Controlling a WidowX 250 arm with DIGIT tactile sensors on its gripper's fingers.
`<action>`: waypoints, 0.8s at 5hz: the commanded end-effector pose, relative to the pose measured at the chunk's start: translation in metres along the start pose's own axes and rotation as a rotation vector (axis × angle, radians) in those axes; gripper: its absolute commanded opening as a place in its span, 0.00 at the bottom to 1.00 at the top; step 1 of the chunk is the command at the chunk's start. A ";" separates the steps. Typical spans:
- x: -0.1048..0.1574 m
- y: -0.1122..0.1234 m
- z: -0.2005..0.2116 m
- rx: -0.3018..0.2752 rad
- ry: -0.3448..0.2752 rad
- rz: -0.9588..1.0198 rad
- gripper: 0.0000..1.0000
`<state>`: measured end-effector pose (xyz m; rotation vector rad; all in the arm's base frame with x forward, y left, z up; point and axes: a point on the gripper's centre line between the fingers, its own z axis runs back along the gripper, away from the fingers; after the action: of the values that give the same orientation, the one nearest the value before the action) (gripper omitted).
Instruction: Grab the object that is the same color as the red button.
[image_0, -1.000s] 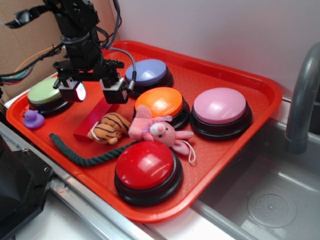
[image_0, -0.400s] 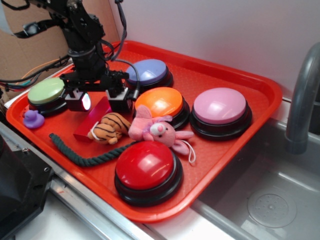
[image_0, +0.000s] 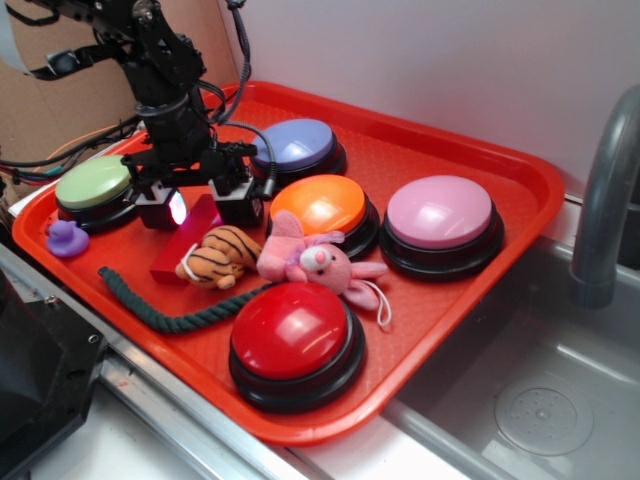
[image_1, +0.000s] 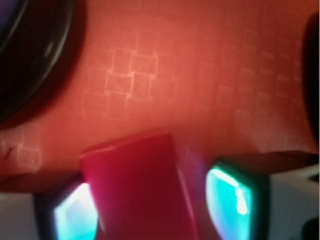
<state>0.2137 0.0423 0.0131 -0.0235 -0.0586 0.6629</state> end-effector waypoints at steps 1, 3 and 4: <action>0.004 0.003 0.008 -0.028 -0.033 0.005 0.00; 0.002 -0.006 0.048 0.020 -0.089 -0.065 0.00; -0.004 -0.015 0.084 0.016 -0.112 -0.150 0.00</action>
<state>0.2072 0.0248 0.0868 0.0410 -0.1070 0.5263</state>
